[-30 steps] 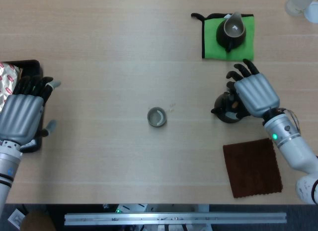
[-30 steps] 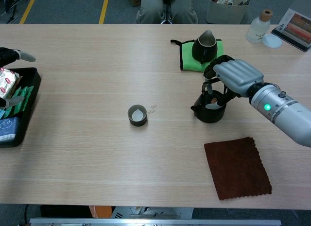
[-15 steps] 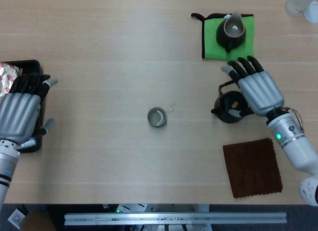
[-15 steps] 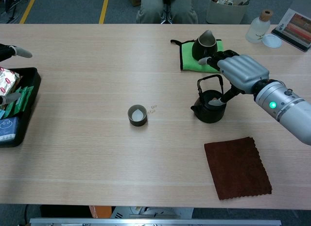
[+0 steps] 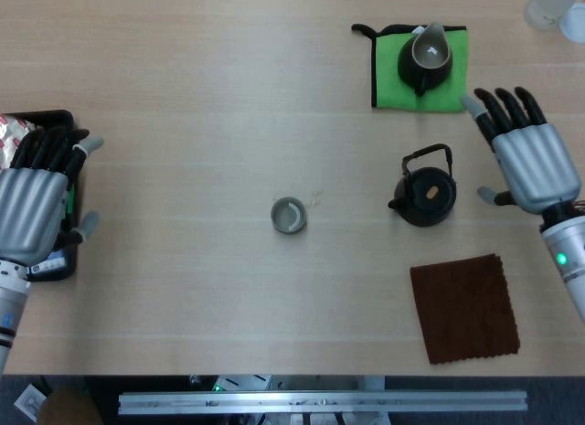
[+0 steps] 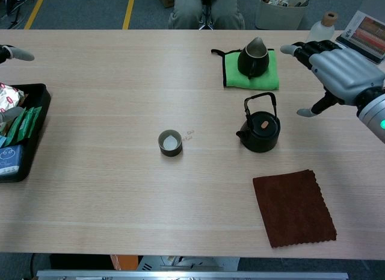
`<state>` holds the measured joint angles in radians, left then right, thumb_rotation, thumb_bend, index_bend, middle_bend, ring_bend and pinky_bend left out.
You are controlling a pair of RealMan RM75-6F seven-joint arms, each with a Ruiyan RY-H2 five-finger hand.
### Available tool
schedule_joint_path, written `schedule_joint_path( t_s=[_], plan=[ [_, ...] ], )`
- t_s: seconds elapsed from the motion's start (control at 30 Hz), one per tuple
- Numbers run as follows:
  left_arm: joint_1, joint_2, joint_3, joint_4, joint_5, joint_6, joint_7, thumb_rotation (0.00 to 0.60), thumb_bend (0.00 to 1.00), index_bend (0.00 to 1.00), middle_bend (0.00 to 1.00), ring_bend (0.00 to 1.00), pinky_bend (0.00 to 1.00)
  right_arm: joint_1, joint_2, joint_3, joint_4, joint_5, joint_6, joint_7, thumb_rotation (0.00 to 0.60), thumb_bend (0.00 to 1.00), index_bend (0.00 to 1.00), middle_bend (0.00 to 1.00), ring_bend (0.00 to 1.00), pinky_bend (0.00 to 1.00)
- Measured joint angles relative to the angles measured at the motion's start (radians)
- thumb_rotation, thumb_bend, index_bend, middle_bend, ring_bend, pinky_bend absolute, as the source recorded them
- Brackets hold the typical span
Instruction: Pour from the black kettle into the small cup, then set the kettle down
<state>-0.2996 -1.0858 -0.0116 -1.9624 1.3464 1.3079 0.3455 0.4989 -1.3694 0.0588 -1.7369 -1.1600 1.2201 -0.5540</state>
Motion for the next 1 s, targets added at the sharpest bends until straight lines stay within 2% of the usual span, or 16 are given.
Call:
schedule_joint_path(
  t_s=[0.23,0.53,0.73,1.0],
  plan=[
    [0.043,-0.012,0.017,0.029,0.068,0.061,-0.040,0.600,0.27,0.14,0.14,0.09,0.09,-0.101,0.127,-0.028,-0.080,-0.101,0.149,0.028,0.600,0.00,0.12,0.14,0.00,0.00],
    [0.110,-0.032,0.025,0.084,0.095,0.151,-0.047,0.600,0.27,0.14,0.14,0.09,0.09,-0.246,0.222,-0.098,-0.099,-0.225,0.300,0.093,0.600,0.00,0.12,0.16,0.00,0.00],
    [0.151,-0.044,0.033,0.118,0.122,0.200,-0.069,0.600,0.27,0.14,0.14,0.09,0.09,-0.322,0.260,-0.125,-0.101,-0.266,0.360,0.129,0.600,0.00,0.13,0.16,0.00,0.00],
    [0.187,-0.069,0.038,0.181,0.169,0.248,-0.094,0.600,0.27,0.14,0.15,0.09,0.09,-0.381,0.279,-0.129,-0.095,-0.288,0.385,0.169,0.600,0.00,0.13,0.16,0.00,0.00]
  ],
)
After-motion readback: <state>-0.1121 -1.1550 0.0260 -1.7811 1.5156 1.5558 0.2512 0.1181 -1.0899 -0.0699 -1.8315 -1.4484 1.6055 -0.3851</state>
